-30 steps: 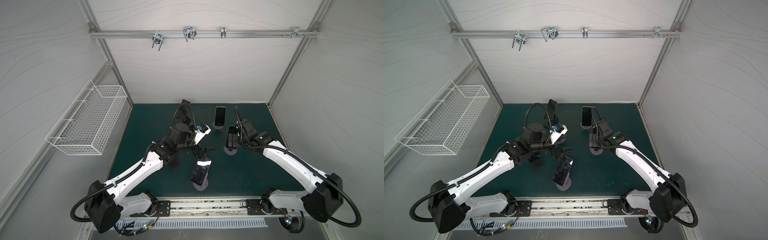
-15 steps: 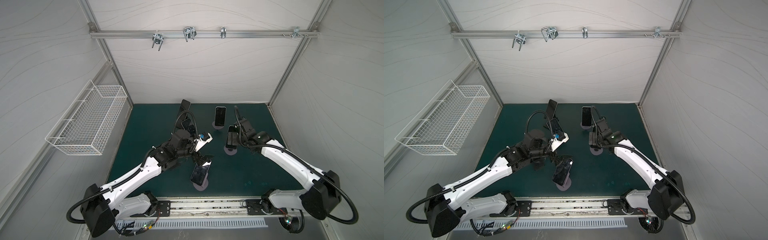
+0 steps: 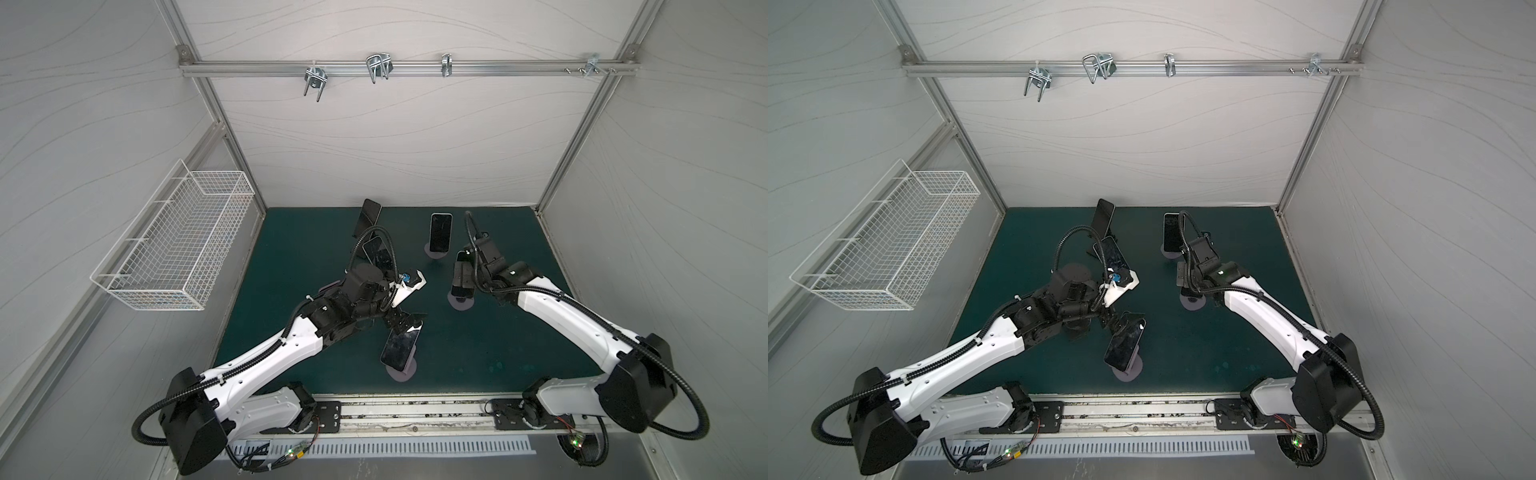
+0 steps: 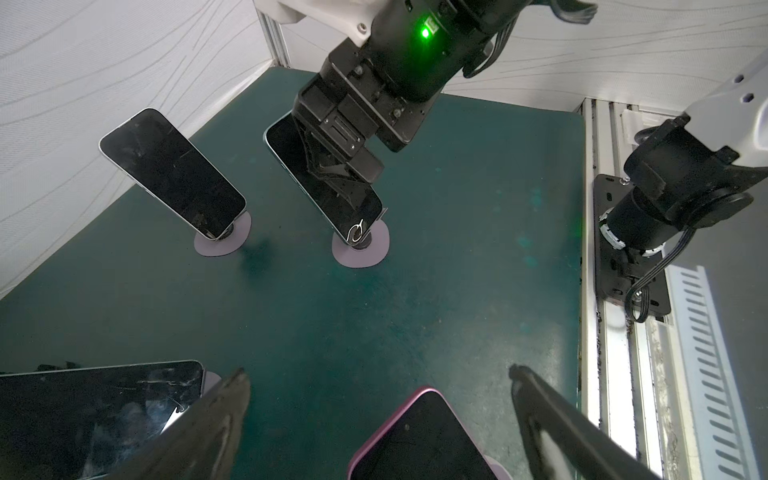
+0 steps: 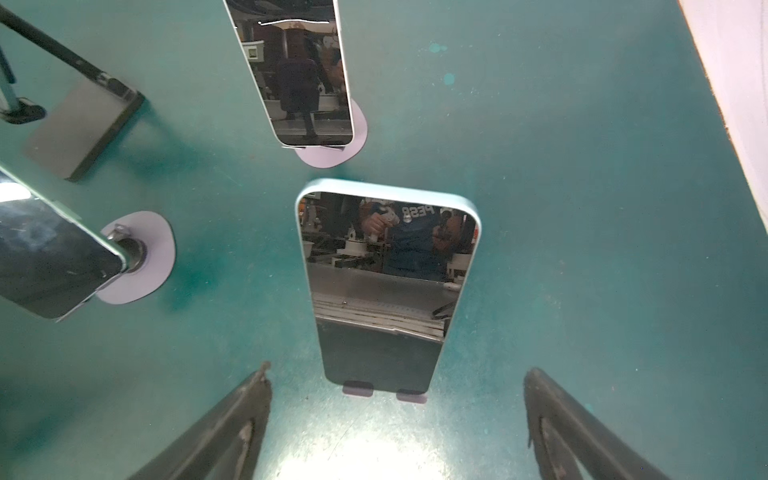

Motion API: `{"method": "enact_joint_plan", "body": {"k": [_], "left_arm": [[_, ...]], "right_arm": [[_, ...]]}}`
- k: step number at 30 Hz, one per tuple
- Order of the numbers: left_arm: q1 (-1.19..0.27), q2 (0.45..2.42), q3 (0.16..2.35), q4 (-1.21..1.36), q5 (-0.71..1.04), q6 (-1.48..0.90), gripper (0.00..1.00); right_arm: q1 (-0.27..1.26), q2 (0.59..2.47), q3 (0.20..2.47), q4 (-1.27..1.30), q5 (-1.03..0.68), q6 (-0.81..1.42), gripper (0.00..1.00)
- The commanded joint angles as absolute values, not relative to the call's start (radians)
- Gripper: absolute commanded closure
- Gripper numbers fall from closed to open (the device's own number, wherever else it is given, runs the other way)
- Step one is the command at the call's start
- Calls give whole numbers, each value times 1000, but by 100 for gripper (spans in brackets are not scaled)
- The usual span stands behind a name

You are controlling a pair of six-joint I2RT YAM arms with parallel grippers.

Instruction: Remove the phone from the phone stand

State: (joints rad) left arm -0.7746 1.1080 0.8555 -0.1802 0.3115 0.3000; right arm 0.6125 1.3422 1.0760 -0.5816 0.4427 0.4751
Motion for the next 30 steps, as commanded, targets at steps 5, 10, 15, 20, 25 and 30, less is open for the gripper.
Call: {"method": "enact_joint_plan", "body": {"k": [5, 10, 15, 20, 25, 30], "left_arm": [[-783, 1123, 867, -135, 293, 325, 1], [-792, 1118, 855, -122, 275, 335, 1], [-796, 1124, 854, -126, 270, 336, 1], [-798, 1123, 854, -128, 259, 337, 1], [-798, 1128, 859, -133, 254, 337, 1], [-799, 1136, 863, -140, 249, 339, 1]], "right_arm": [[617, 1401, 1105, -562, 485, 491, 4], [619, 1423, 1108, -544, 490, 501, 4], [619, 1457, 1118, -536, 478, 516, 5], [620, 1478, 1122, -537, 486, 523, 5], [626, 1489, 1115, -526, 480, 531, 6], [632, 1500, 1110, -517, 486, 531, 8]]}}
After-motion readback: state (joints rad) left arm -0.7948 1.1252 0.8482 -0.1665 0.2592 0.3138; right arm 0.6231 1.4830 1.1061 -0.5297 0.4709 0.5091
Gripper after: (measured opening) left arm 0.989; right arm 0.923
